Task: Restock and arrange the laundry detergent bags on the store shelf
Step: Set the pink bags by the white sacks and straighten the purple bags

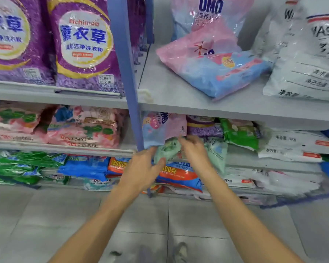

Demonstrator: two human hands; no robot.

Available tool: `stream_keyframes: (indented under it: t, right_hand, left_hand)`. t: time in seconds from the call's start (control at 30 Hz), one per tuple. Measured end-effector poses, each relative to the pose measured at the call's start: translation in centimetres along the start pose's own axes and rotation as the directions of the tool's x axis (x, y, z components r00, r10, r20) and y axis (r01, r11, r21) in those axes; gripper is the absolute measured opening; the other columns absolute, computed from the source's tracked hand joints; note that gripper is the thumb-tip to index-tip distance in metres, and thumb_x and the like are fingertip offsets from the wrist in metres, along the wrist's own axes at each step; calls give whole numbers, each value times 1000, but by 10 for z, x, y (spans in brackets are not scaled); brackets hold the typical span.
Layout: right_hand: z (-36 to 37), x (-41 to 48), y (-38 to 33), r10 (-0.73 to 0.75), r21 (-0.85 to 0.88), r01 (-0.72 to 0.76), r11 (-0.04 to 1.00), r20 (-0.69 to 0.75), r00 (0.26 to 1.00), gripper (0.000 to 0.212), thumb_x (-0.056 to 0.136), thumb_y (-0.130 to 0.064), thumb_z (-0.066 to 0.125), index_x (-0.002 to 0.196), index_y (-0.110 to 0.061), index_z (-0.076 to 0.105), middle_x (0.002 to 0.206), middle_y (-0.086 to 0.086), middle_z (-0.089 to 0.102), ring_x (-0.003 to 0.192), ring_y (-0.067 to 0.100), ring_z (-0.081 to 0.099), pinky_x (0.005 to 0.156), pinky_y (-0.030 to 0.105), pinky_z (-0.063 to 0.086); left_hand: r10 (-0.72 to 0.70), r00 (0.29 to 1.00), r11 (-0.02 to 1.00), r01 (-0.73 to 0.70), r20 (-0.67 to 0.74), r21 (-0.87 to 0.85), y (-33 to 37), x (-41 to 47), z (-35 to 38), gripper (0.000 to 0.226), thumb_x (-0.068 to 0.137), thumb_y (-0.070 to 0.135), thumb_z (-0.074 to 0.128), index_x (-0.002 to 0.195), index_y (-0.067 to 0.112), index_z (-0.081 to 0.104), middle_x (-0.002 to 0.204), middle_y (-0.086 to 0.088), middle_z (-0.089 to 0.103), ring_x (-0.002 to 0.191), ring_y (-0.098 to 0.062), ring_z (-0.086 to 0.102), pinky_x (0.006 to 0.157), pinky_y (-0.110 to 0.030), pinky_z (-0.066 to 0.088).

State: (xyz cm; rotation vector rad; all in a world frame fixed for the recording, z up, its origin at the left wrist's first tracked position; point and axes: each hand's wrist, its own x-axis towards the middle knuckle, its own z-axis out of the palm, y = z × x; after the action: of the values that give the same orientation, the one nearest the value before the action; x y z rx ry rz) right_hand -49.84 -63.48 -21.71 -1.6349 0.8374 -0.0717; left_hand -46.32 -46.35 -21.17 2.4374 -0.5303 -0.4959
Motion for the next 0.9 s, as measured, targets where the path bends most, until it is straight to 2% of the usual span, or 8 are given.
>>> stream_keyframes:
  t: [0.13,0.2,0.3,0.47,0.57,0.67,0.77,0.9]
  right_hand:
    - [8,19,-10,67,138,-76,988,66,996,27,95,-38,68,112,-18,62,128,33,61,114,50,62,96,63,51]
    - [18,30,-13,75,181,-84,980,54,996,38,85,-46,73,109,-18,64,121,30,67,109,47,66,98,61,52]
    - [36,66,4,78,251,-66,966,-40,996,73,64,-57,73,127,-20,65,120,4,74,108,27,72,99,52,55]
    - [48,86,10,31,398,13,917,-103,994,4,87,-23,72,88,-25,69,90,-2,76,98,28,72,94,51,58]
    - [41,86,2,25,496,-22,868,-1,1000,15,89,-20,76,102,-18,69,108,6,76,112,28,69,103,51,53]
    - [36,78,-7,9,548,-57,835,90,996,28,94,-9,72,120,-1,66,121,15,72,115,31,69,99,46,56]
    - [26,74,-15,-64,649,-31,760,123,990,34,92,10,55,114,-13,68,123,15,71,110,29,69,86,41,59]
    - [-9,59,-23,-95,745,-13,667,102,990,37,80,6,59,115,-6,65,107,12,72,100,27,68,95,52,55]
  left_hand:
    - [-92,996,994,91,-20,-54,7,19,12,61,98,41,56,153,16,42,133,-22,62,119,-39,60,93,-45,52]
    - [-125,992,989,123,-27,-81,4,28,19,64,97,41,56,154,18,39,129,-21,65,117,-39,60,93,-47,52]
    - [-137,990,984,133,-30,-121,-1,39,31,60,98,38,57,151,15,41,124,-19,66,114,-39,61,91,-46,53]
    - [-152,986,964,135,-60,-227,-7,38,39,38,99,30,58,133,14,53,97,-9,66,94,-34,63,70,-34,41]
    - [-154,986,956,131,-69,-261,-11,35,37,45,101,29,56,143,15,48,101,-3,62,88,-23,55,70,-28,35]
    - [-159,984,953,133,-75,-272,-13,35,34,53,103,30,54,151,12,42,112,-18,66,89,-23,56,75,-31,40]
    - [-152,981,944,107,-123,-312,-10,34,32,50,103,33,52,149,15,44,129,-16,66,108,-31,64,89,-36,50]
    - [-160,966,914,66,-205,-399,0,31,27,41,105,32,49,141,15,53,94,2,69,85,-18,64,73,-30,45]
